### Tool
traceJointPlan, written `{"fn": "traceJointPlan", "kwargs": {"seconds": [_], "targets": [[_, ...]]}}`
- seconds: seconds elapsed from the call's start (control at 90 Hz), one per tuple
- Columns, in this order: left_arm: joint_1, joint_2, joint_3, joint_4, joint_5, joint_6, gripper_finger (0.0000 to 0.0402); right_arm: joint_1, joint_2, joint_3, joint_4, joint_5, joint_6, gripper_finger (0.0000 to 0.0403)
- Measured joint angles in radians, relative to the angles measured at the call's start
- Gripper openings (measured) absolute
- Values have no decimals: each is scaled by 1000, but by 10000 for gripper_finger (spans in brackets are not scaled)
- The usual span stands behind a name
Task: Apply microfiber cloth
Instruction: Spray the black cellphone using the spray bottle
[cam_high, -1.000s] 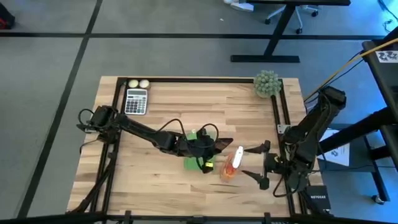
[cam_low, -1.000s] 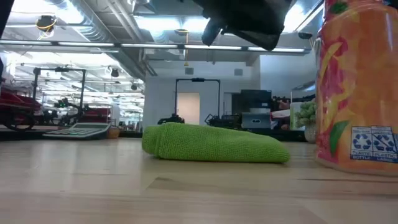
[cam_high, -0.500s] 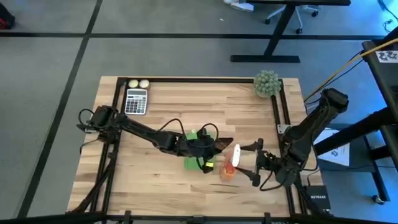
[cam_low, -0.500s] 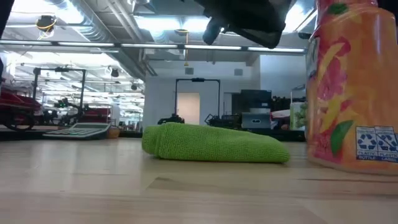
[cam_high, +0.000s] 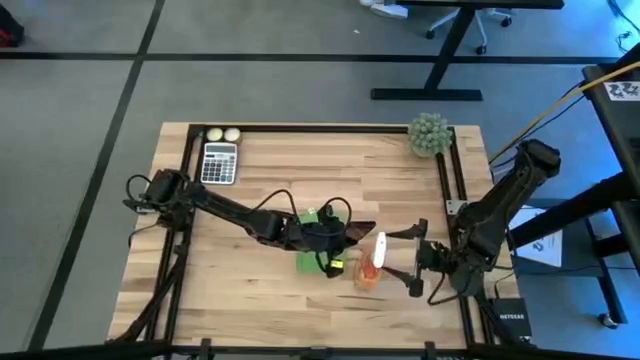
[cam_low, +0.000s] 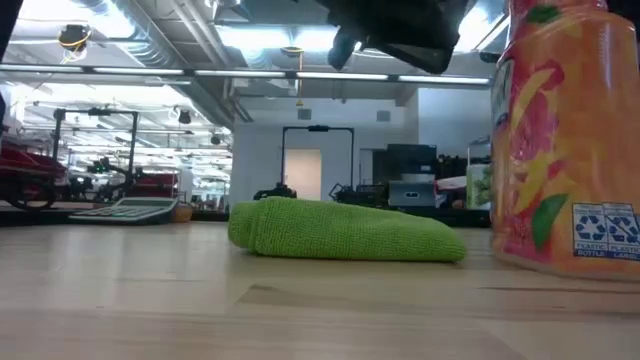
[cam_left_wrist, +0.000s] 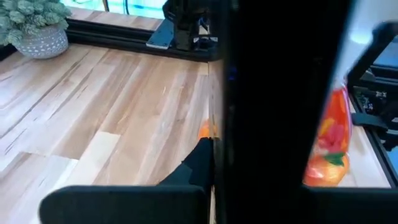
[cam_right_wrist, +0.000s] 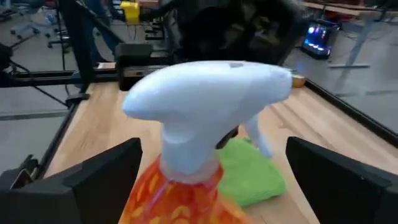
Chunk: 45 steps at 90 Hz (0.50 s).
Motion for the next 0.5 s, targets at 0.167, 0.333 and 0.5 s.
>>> {"fn": "traceJointPlan", "kwargs": {"seconds": [0.167,0.333,0.5], "targets": [[45,11,2,45,1,41,13,-59,32,0,76,-96,-54,383],[100,55,1,172,96,42,13,-60,35,0,80,-84,-78,383],[121,77,1,198,136,42,13,-64,35,0,79,-79,-84,383]]}}
